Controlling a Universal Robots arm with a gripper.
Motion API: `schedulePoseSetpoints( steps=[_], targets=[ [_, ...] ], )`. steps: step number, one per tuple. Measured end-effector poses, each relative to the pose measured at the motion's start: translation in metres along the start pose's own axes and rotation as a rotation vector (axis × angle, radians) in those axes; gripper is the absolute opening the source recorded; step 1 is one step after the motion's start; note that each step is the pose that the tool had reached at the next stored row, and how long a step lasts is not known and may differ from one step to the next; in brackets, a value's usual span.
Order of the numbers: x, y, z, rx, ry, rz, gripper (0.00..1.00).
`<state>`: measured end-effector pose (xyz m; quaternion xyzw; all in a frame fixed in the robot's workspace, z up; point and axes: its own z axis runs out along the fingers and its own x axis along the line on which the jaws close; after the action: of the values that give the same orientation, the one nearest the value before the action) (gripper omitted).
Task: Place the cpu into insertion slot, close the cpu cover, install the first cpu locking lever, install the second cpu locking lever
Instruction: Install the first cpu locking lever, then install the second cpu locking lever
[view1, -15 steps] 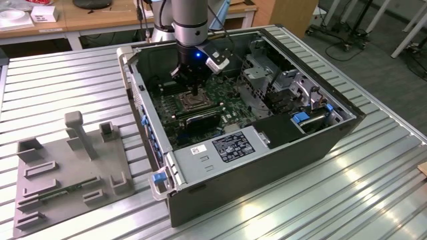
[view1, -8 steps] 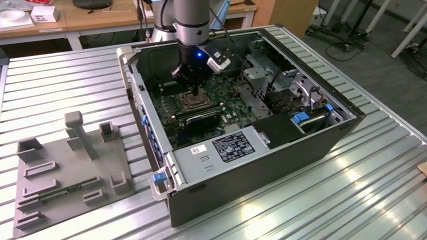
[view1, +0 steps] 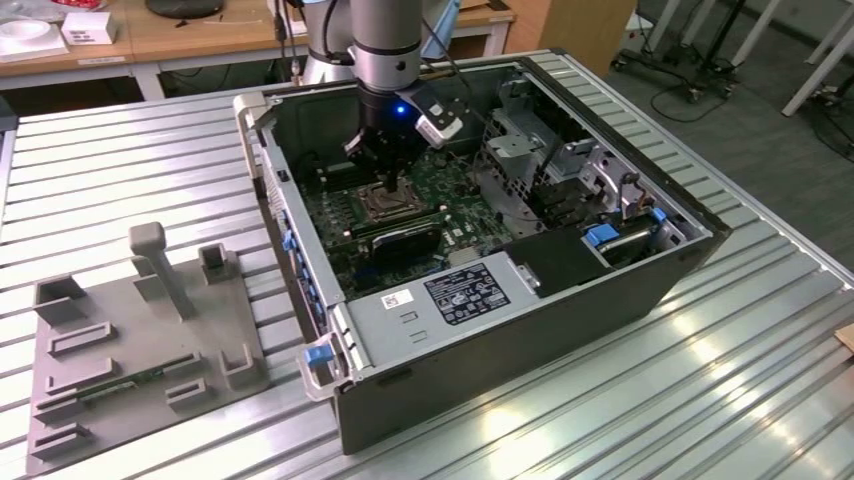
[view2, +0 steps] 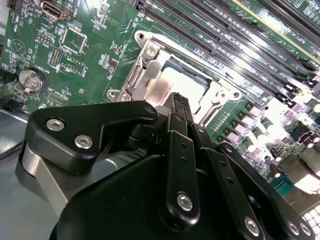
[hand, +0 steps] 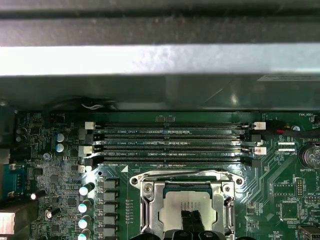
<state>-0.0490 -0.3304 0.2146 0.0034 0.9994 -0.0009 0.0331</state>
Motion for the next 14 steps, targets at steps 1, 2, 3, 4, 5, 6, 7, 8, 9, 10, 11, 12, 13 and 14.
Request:
schedulePoseSetpoints(
  steps=[1,2,3,4,5,6,7,8,9,10,11,12,13,14],
  targets=[
    [0.0,0.0,0.0,0.0,0.0001,0.0,0.11],
    [0.0,-0.0002,0.0,0.0,0.0001,0.0,0.11],
    [0.0,-0.0004,0.0,-0.0001,0.0,0.0,0.11],
    [0.0,-0.0005,0.0,-0.0001,0.0001,0.0,0.11],
    [0.0,-0.0015,0.0,0.0,0.0001,0.0,0.11],
    [0.0,-0.0025,0.0,0.0001,0.0001,0.0,0.11],
    [0.0,-0.0025,0.0,0.0,0.0001,0.0,0.11],
    [0.0,-0.0026,0.0,0.0,0.0001,0.0,0.11],
    [0.0,-0.0026,0.0,0.0,0.0001,0.0,0.11],
    [0.0,-0.0026,0.0,0.0,0.0001,0.0,0.11],
    [0.0,-0.0027,0.0,0.0,0.0001,0.0,0.11],
    [0.0,-0.0027,0.0,0.0,0.0001,0.0,0.11],
    [0.0,-0.0027,0.0,0.0001,0.0001,0.0,0.11],
    [0.0,-0.0028,0.0,0.0001,0.0001,0.0,0.11]
  ],
)
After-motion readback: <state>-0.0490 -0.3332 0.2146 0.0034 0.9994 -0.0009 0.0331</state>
